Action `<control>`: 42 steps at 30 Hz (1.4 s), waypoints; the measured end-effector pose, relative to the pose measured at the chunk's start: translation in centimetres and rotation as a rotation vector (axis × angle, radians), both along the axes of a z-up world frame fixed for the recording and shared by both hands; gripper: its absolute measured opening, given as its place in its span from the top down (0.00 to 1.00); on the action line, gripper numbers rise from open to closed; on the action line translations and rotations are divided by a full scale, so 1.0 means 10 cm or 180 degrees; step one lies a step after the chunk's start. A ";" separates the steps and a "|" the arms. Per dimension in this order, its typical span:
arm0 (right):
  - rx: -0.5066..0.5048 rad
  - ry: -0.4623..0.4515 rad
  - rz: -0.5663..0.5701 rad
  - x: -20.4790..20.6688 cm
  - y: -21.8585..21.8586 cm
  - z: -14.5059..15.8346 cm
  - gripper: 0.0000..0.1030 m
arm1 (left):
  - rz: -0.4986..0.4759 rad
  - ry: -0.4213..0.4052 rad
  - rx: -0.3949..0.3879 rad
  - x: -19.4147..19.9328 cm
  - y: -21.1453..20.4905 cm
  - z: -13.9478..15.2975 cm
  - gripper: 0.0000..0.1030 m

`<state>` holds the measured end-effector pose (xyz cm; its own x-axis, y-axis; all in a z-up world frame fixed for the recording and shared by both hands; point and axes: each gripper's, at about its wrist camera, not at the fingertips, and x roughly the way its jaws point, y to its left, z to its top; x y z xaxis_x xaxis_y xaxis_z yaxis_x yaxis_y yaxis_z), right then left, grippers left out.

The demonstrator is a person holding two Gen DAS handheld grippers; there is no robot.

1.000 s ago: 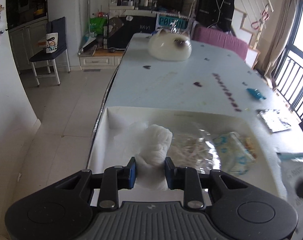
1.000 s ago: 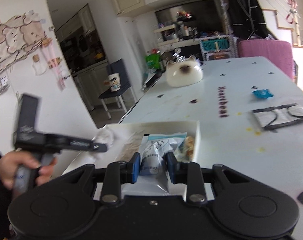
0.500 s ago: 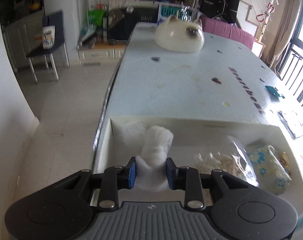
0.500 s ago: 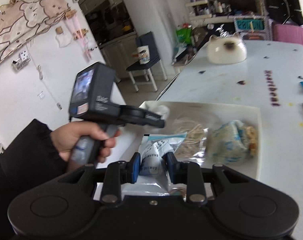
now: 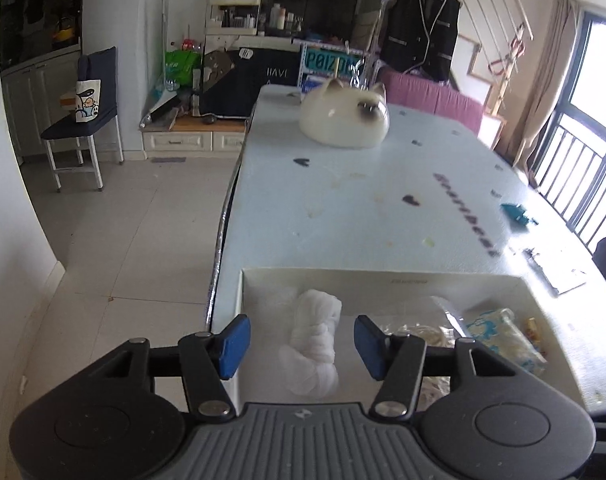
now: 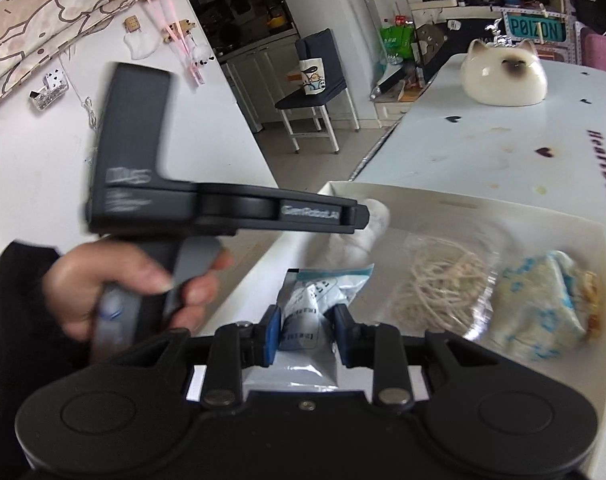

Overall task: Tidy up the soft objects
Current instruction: 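Open the left tool to release the white cloth into the tray, then open the right tool to drop the white packet while the left presses it into the tray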

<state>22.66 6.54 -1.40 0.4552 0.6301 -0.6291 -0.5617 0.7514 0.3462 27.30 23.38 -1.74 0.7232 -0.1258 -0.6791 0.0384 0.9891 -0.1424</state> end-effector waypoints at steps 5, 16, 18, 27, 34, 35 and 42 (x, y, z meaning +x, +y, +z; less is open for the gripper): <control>0.0098 0.0040 -0.0086 0.16 0.21 -0.12 0.56 | 0.0042 -0.0009 -0.0020 -0.06 0.06 0.04 0.43; 0.0043 0.0001 -0.0078 0.10 0.06 -0.09 0.70 | -0.0029 0.0041 -0.0101 -0.20 0.11 0.06 0.47; 0.0021 0.0013 -0.0067 0.07 0.02 -0.09 0.80 | -0.0076 0.0045 -0.0111 -0.25 0.09 0.06 0.50; 0.0000 0.0052 0.0033 -0.13 -0.08 -0.11 0.86 | -0.0329 0.0359 -0.0132 -0.37 -0.10 -0.03 0.74; -0.0110 -0.0051 -0.0056 -0.31 -0.28 -0.07 0.85 | -0.0409 0.0477 0.0041 -0.47 -0.22 -0.20 0.74; -0.0110 -0.0062 -0.0068 -0.34 -0.31 -0.06 0.85 | -0.0393 0.0469 0.0040 -0.47 -0.22 -0.21 0.74; -0.0060 -0.0122 -0.0144 -0.40 -0.46 -0.04 0.85 | -0.0335 0.0366 0.0285 -0.36 -0.29 -0.26 0.65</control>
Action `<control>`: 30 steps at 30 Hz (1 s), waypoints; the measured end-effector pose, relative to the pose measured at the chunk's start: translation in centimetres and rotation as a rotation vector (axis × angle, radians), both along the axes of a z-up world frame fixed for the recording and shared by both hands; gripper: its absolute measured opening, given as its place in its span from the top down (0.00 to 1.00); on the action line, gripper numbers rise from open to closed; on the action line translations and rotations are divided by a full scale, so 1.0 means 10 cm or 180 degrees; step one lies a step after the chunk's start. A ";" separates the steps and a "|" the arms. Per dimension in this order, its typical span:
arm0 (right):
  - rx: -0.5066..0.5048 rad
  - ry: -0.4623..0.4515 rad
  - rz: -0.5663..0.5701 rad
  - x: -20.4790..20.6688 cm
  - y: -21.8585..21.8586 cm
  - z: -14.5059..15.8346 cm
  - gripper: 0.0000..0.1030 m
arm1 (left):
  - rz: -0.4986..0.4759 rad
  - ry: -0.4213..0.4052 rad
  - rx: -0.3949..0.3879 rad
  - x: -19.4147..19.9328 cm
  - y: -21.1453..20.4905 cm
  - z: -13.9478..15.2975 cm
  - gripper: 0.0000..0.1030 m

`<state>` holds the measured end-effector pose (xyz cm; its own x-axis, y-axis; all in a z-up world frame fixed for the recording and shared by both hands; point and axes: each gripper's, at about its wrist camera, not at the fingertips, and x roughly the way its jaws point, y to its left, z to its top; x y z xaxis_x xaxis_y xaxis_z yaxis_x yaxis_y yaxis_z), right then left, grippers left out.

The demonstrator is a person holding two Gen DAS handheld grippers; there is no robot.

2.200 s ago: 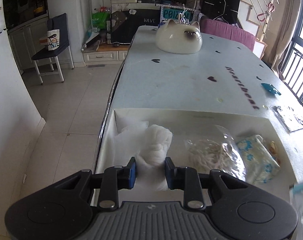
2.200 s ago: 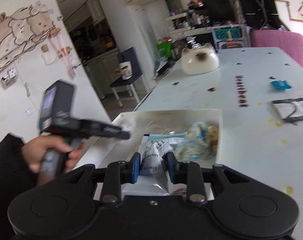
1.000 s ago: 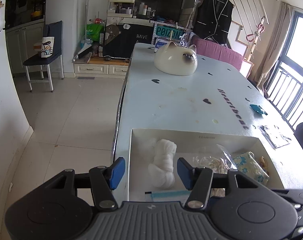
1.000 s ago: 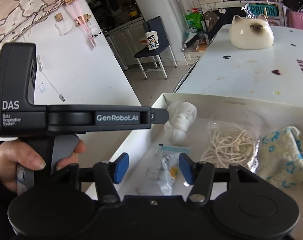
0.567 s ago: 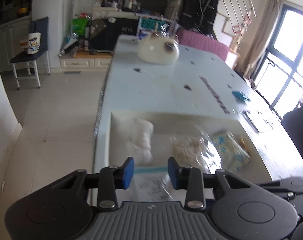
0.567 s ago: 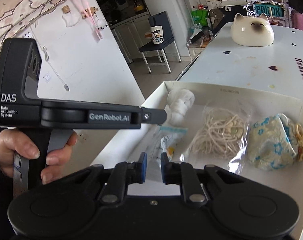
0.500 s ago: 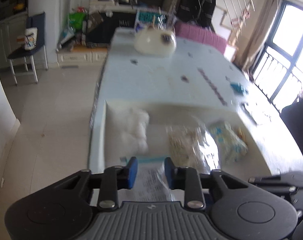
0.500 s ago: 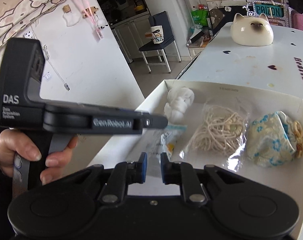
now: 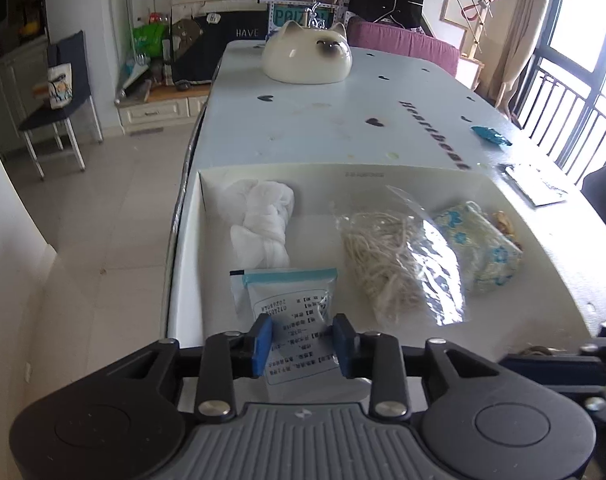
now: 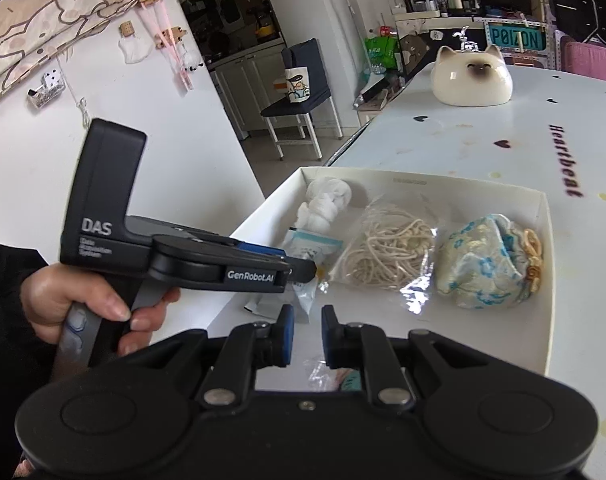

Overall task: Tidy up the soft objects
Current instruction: 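Open the right tool to drop the white packet while the left presses it into the tray, then lift both open tools from the tray and move them over the table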

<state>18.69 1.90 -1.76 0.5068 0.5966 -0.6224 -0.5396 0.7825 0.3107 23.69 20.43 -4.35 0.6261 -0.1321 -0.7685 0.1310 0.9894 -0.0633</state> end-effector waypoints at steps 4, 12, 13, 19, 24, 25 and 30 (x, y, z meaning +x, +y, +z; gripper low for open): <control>0.0031 -0.0003 -0.0073 0.00 -0.08 0.01 0.85 | 0.0019 -0.0074 0.0141 0.08 -0.06 -0.01 0.63; 0.0079 -0.0033 -0.0139 0.01 -0.20 0.03 0.85 | 0.0265 -0.0084 -0.0043 0.27 -0.01 0.00 0.63; 0.0086 -0.0038 -0.0143 0.01 -0.21 0.03 0.85 | 0.0306 -0.0082 -0.0084 0.29 0.00 0.01 0.63; 0.0101 -0.0060 -0.0166 0.00 -0.26 0.06 0.85 | 0.0470 -0.0094 -0.0189 0.30 0.01 0.05 0.65; 0.0099 -0.0091 -0.0166 -0.03 -0.31 0.08 0.83 | 0.0418 -0.0136 -0.0337 0.19 0.02 0.19 0.61; 0.0102 -0.0098 -0.0168 -0.04 -0.32 0.10 0.83 | 0.0419 -0.0148 -0.0331 0.16 0.01 0.22 0.59; 0.0091 -0.0179 -0.0185 -0.07 -0.38 0.15 0.79 | 0.0394 -0.0192 -0.0369 -0.05 -0.04 0.35 0.51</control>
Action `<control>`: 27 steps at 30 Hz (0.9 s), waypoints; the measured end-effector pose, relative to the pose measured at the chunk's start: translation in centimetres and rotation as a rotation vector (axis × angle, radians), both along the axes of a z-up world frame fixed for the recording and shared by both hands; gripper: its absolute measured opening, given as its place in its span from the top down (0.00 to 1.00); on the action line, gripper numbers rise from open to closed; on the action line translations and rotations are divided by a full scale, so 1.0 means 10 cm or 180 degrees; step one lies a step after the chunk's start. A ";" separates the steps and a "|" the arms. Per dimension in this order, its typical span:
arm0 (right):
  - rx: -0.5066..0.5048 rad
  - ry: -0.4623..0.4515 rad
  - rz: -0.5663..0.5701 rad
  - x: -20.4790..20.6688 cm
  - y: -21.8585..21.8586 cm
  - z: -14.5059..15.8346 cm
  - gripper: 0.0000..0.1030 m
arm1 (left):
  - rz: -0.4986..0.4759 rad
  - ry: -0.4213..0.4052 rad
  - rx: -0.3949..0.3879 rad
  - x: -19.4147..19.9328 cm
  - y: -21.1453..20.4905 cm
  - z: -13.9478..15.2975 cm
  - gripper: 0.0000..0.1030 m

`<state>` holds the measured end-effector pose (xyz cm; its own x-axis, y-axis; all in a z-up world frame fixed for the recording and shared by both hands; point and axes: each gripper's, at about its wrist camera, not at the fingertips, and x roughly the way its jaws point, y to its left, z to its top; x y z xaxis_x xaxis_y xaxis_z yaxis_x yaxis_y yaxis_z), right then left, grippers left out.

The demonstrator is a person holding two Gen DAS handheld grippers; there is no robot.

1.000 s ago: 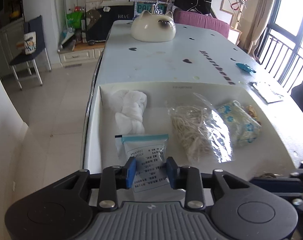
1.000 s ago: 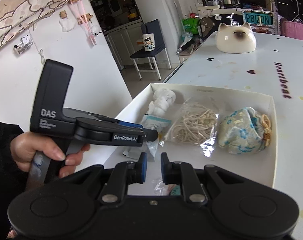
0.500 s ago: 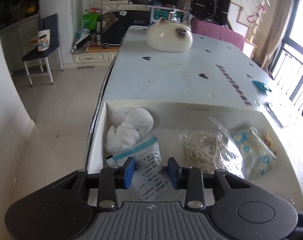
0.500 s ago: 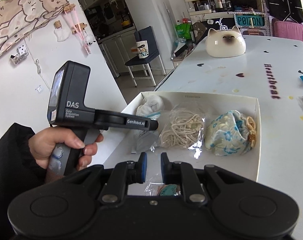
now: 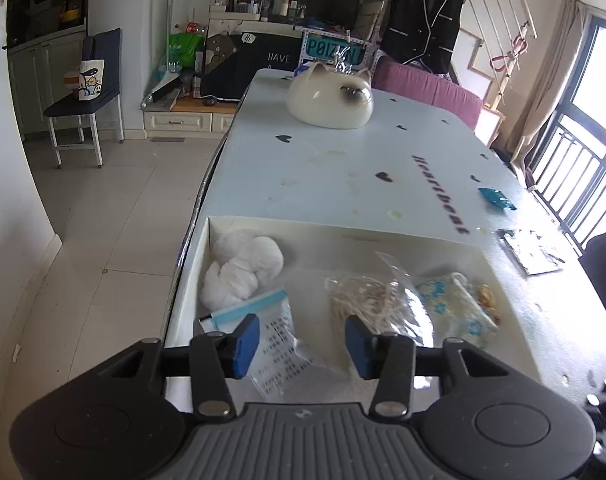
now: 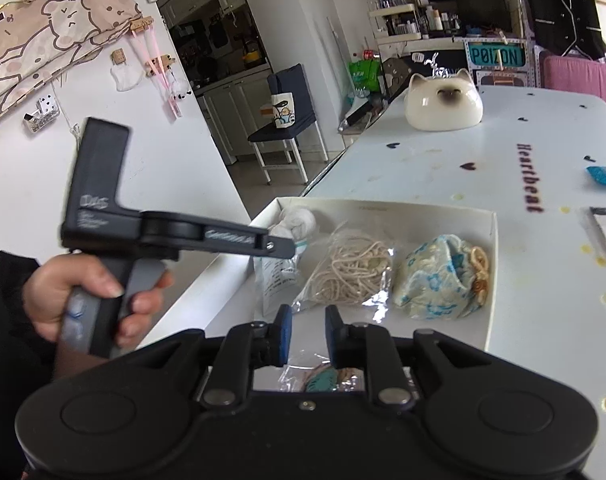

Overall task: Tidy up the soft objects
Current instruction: 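Lift both open tools from the tray and move them over the table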

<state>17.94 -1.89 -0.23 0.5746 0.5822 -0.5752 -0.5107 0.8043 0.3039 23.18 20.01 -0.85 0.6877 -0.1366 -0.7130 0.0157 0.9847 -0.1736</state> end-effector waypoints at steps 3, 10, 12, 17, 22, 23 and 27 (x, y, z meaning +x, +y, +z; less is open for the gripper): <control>-0.0019 -0.0045 -0.0029 -0.03 -0.05 0.02 0.77 | -0.0008 -0.0014 -0.0008 -0.14 -0.03 0.05 0.44; -0.0077 -0.0142 -0.0161 -0.08 -0.20 0.03 0.53 | -0.0012 -0.0119 0.0065 -0.46 -0.11 0.15 0.19; -0.0111 -0.0189 -0.0211 -0.11 -0.23 0.04 0.42 | 0.0005 -0.0132 0.0078 -0.54 -0.12 0.17 0.16; -0.0179 -0.0280 -0.0320 -0.18 -0.34 0.07 0.30 | 0.0046 -0.0218 0.0102 -0.73 -0.14 0.24 0.06; -0.0217 -0.0365 -0.0417 -0.24 -0.45 0.12 0.20 | 0.0069 -0.0325 0.0200 -0.92 -0.20 0.30 0.00; -0.0234 -0.0377 -0.0447 -0.25 -0.47 0.12 0.18 | 0.0060 -0.0345 0.0219 -0.95 -0.22 0.30 0.00; -0.0317 -0.0426 -0.0541 -0.30 -0.54 0.13 0.04 | 0.0070 -0.0379 0.0195 -1.07 -0.28 0.34 0.00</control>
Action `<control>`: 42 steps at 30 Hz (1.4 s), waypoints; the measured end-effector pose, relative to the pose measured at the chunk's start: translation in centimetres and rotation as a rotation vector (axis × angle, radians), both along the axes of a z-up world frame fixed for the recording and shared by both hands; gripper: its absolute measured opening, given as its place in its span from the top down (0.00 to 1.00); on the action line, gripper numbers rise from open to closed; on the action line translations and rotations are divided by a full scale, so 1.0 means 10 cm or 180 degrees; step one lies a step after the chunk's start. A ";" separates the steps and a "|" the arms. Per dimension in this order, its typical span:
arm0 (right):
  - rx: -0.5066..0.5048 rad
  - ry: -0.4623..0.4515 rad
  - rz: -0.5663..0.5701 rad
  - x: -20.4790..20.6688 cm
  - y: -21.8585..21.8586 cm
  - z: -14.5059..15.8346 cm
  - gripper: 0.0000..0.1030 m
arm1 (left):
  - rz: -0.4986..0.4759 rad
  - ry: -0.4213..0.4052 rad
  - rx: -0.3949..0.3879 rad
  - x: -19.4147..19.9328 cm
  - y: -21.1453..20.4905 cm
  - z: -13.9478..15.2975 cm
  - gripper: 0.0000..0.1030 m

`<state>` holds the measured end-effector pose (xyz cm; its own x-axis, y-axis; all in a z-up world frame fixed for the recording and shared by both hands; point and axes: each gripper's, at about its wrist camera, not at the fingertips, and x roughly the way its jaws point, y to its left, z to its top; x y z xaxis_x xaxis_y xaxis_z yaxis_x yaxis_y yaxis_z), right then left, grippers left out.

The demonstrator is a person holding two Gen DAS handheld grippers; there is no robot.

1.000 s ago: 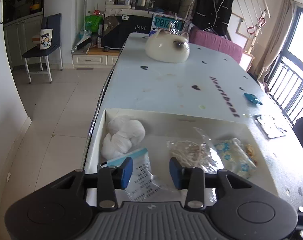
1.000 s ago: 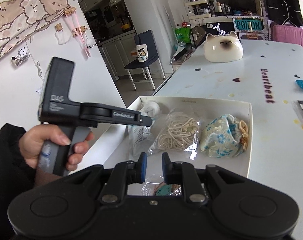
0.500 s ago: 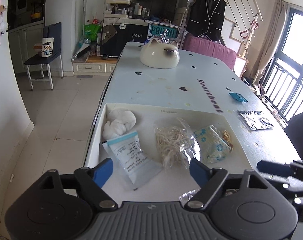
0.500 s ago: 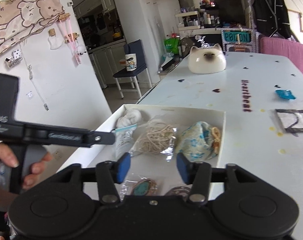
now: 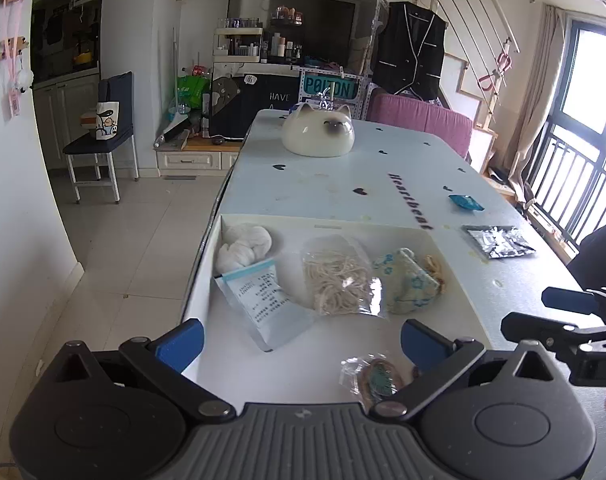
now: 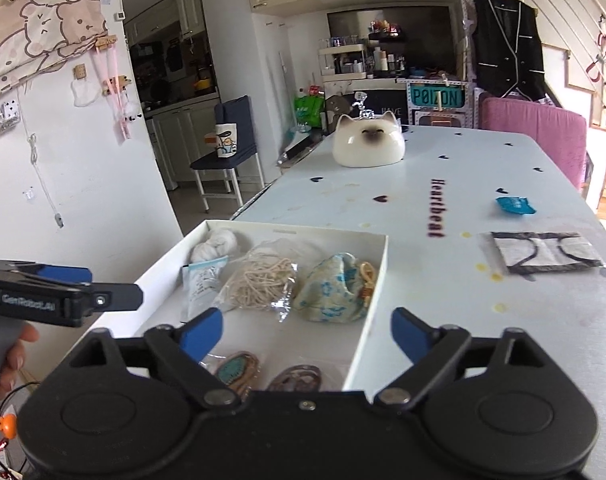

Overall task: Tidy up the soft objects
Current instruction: 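Lift both open tools from the tray and move them over the table, then move the left tool to the blue packet while the right moves to the white face mask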

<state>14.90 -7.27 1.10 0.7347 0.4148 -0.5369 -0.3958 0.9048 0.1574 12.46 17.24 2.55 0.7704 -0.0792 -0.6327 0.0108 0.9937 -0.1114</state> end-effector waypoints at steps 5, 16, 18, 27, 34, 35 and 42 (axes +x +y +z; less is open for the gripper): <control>-0.0031 -0.0042 -0.0087 -0.04 -0.11 0.02 0.00 | -0.0011 -0.0035 0.0032 -0.07 -0.11 0.05 0.00; -0.0008 -0.0167 -0.0225 -0.12 -0.49 0.09 0.00 | -0.0051 -0.0059 0.0019 -0.05 -0.44 0.09 0.00; -0.0012 -0.0186 -0.0262 -0.13 -0.58 0.10 0.00 | -0.0068 -0.0072 -0.0017 -0.04 -0.52 0.12 0.00; -0.0199 -0.0306 -0.0474 -0.05 -1.04 0.18 0.00 | -0.0203 -0.0246 -0.0168 0.15 -1.05 0.30 0.00; -0.0269 -0.0320 -0.0637 0.08 -1.39 0.15 0.00 | -0.0376 -0.0359 -0.0267 0.43 -1.58 0.42 0.00; -0.0277 -0.0321 -0.0653 0.12 -1.43 0.14 0.00 | -0.0399 -0.0367 -0.0306 0.48 -1.66 0.44 0.00; -0.0326 -0.0296 -0.0819 0.40 -1.76 0.07 0.00 | -0.0571 -0.0468 -0.0420 0.88 -2.23 0.61 0.00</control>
